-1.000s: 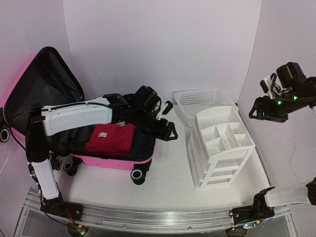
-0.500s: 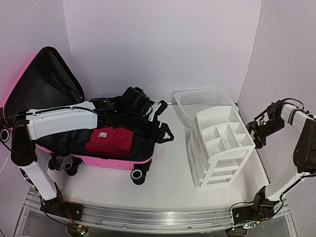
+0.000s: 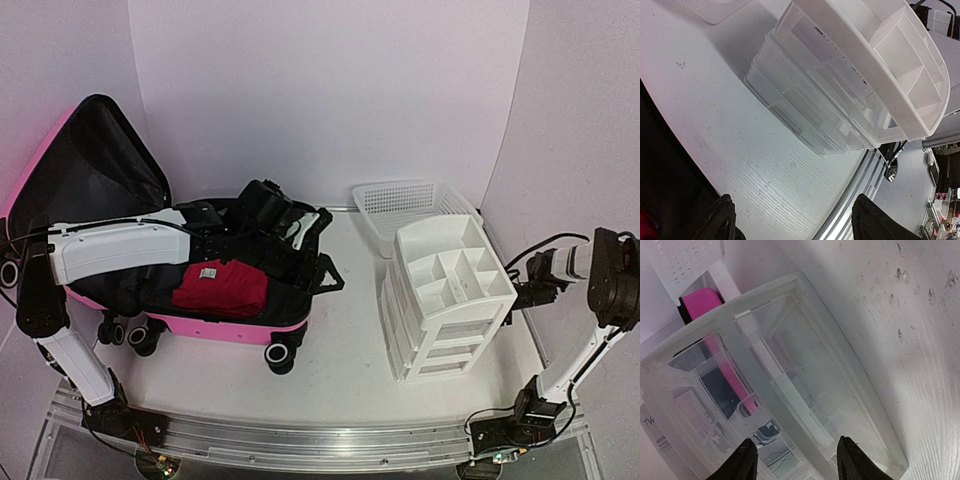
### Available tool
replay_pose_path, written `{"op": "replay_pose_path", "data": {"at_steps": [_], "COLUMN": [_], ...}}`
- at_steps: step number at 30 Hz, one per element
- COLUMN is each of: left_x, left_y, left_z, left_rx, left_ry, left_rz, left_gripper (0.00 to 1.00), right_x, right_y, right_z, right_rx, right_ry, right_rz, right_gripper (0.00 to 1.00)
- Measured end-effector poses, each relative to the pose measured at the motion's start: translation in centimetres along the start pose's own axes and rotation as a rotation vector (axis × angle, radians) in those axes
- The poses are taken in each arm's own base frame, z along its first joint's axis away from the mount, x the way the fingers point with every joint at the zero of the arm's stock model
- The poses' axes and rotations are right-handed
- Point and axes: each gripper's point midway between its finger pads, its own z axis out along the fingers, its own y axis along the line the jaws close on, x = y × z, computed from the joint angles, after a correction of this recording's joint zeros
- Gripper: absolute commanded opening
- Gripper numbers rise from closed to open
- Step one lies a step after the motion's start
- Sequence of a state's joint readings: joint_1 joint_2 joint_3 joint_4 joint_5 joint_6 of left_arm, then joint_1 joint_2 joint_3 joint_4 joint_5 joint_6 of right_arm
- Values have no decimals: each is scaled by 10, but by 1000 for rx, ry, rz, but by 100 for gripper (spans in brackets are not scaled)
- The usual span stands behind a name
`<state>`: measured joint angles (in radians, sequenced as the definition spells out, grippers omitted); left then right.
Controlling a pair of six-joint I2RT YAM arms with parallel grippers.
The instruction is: Open, take out, and arrange the luggage
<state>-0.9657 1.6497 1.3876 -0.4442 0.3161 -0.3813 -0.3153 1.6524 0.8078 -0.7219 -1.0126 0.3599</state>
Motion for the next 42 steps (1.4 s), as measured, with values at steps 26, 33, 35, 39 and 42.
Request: {"op": "replay_pose_path", "data": {"at_steps": [26, 33, 35, 39, 42], "left_x": [-4, -4, -3, -3, -4], "left_y": [3, 0, -1, -1, -2], "left_z": [-4, 7, 9, 9, 9], "left_rx": [20, 63, 68, 73, 78], "left_ry": [-6, 2, 5, 9, 6], "left_rz": [-5, -25, -28, -37, -48], "left_gripper": [80, 80, 80, 80, 80], "right_x": [17, 23, 22, 17, 15], "right_y": [3, 2, 3, 9, 12], "right_z": [44, 60, 60, 60, 60], "right_rx": [-90, -130, -139, -161, -177], "right_ry": [128, 157, 156, 145, 143], "right_rz": [-44, -22, -10, -1, 4], "right_gripper": [72, 66, 63, 72, 74]}}
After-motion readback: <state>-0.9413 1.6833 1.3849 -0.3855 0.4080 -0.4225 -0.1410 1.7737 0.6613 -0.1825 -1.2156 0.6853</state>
